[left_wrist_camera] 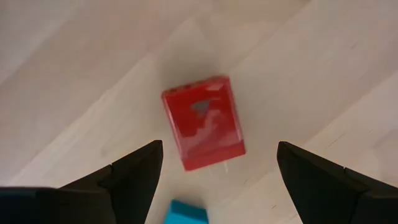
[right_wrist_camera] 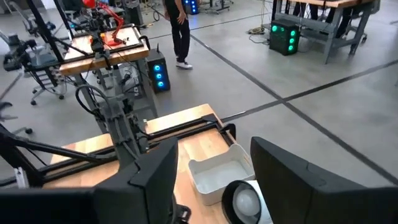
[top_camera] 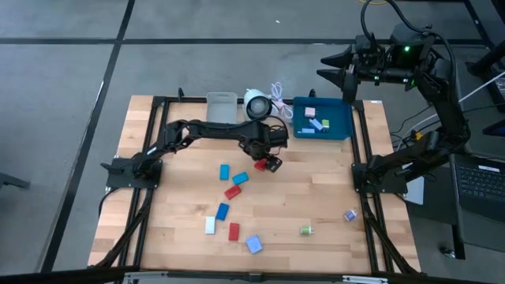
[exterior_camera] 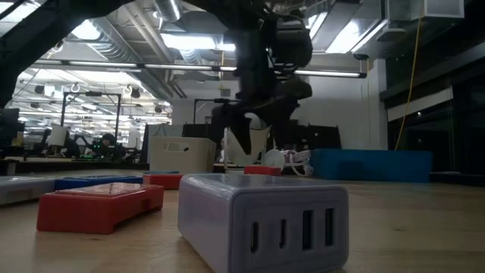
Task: Pick & Place Office items
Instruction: Put the red charger adapter into the blue bin
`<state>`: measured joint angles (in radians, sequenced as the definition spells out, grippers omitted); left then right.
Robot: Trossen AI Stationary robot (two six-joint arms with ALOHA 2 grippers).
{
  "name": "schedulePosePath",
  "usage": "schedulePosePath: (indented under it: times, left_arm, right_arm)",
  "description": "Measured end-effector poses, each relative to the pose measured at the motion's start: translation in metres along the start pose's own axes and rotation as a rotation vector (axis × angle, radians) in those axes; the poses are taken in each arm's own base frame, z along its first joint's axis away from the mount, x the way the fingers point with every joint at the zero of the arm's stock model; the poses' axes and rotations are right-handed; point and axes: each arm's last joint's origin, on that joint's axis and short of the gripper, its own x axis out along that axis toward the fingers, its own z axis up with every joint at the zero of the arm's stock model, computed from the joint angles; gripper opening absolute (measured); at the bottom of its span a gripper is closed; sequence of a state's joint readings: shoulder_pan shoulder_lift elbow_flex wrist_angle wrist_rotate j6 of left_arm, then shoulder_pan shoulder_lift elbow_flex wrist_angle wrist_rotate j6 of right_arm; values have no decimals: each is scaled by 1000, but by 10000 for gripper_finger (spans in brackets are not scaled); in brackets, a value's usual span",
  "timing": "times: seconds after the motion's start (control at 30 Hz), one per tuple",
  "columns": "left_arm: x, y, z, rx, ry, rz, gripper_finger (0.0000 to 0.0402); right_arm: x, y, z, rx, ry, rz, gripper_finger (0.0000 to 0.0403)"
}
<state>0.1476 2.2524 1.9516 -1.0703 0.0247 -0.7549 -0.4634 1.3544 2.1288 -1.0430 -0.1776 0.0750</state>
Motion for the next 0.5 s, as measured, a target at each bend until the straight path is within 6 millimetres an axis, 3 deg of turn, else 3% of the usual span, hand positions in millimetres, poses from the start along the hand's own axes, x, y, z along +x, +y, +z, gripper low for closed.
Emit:
schedulePosePath:
  times: [0.23, 0.5]
  left_arm:
    - [0, 9, 8, -37, -27, 27, 311]
    - [23, 7, 9, -41, 26, 19, 311]
  right_arm:
    - [1, 4, 0, 13, 0, 21, 208]
    - [1, 4, 0, 15, 0, 21, 208]
